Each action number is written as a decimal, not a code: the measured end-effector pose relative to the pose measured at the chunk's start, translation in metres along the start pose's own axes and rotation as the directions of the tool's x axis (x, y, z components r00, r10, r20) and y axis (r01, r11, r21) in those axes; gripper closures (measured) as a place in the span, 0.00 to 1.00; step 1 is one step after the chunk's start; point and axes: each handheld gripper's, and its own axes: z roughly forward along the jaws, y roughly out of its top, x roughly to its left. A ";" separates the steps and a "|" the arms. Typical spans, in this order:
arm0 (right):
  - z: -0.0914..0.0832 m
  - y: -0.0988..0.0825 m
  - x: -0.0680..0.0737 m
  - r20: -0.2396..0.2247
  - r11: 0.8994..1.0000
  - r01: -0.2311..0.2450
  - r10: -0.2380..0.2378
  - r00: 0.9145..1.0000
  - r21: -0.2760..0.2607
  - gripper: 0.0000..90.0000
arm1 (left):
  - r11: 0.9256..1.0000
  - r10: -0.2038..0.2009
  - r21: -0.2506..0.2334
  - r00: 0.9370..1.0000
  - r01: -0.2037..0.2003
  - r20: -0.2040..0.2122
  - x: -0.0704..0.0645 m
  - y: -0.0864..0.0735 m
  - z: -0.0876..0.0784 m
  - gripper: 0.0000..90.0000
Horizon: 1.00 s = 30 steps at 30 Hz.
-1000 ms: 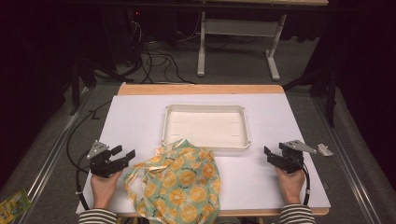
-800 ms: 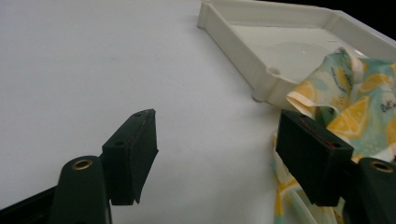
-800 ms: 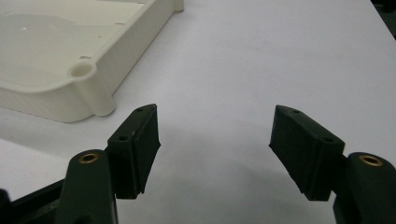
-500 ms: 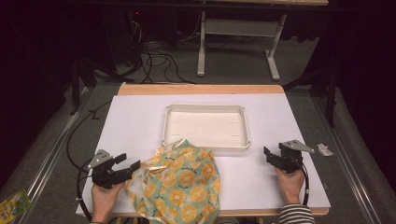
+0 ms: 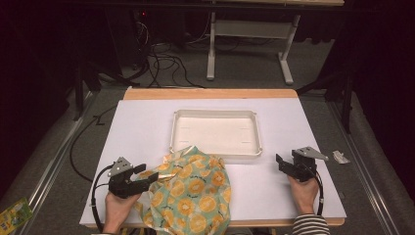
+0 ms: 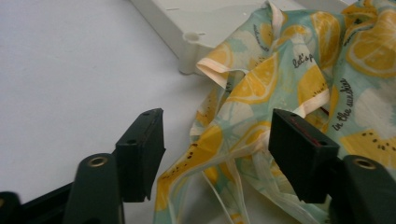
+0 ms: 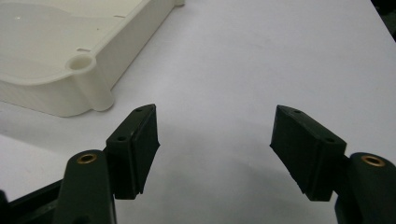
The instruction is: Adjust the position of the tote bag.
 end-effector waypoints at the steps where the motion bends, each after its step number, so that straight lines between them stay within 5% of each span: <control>1: 0.000 0.000 0.000 0.000 1.000 0.000 0.000 1.000 0.000 0.36 | 1.000 0.000 0.000 1.000 0.000 0.000 0.000 0.000 0.000 0.44; 6: 0.000 0.000 0.000 0.000 1.000 0.011 -0.011 1.000 0.000 0.36 | 1.000 0.010 0.018 1.000 -0.010 0.028 0.000 0.000 0.004 0.57; 16: 0.003 0.001 0.005 0.009 0.998 0.054 -0.054 0.998 0.028 0.37 | 0.998 0.036 0.052 0.996 -0.040 0.085 -0.004 -0.001 0.007 1.00; 30: 0.002 0.001 0.004 0.011 0.999 0.038 -0.039 0.999 0.020 0.34 | 0.997 0.070 0.005 0.986 -0.071 0.152 -0.019 0.005 0.002 1.00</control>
